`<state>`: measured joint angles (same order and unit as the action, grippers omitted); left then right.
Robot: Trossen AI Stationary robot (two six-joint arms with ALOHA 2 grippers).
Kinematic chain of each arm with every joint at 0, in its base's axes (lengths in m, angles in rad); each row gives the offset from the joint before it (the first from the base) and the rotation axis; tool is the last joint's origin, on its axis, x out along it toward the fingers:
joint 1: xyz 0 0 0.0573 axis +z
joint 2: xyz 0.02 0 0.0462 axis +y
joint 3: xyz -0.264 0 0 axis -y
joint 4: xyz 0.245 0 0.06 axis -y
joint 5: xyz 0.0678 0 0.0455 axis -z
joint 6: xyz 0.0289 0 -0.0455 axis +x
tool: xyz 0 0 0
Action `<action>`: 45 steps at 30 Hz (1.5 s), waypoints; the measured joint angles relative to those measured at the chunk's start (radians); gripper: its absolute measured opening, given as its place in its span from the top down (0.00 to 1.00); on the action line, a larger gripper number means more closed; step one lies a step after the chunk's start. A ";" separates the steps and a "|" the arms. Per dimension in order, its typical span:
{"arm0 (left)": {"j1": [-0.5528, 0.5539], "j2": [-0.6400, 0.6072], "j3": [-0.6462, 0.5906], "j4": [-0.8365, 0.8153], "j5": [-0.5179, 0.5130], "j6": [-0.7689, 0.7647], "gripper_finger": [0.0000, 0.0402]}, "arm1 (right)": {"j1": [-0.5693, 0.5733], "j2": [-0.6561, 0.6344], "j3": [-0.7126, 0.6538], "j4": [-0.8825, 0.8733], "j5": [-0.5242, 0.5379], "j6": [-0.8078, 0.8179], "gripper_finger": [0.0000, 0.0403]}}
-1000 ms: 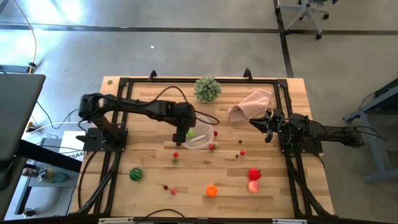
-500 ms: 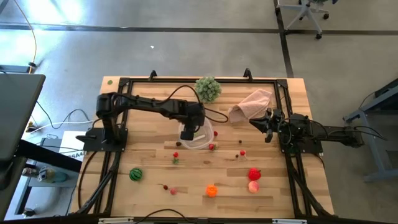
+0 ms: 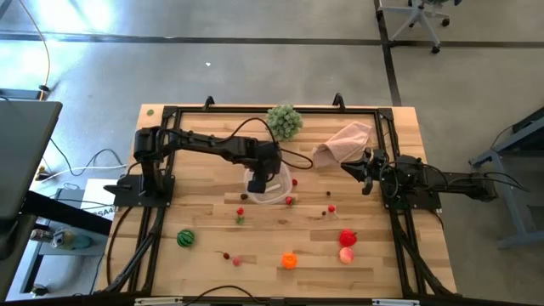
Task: Pick and placing Produce into tupperware
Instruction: Put the red strawberry into the transparent bin
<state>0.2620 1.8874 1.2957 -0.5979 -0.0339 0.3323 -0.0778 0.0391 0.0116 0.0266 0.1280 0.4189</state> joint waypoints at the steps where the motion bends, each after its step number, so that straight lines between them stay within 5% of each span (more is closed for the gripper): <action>1: 0.000 0.005 0.000 0.006 0.000 0.000 0.63 | 0.000 0.000 0.000 0.000 0.000 0.000 0.93; 45: 0.000 0.037 -0.001 0.016 0.035 -0.007 0.59 | 0.000 0.000 0.000 0.000 0.000 0.000 0.93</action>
<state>0.2619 1.9247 1.2949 -0.5817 0.0007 0.3256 -0.0778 0.0391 0.0118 0.0266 0.1280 0.4189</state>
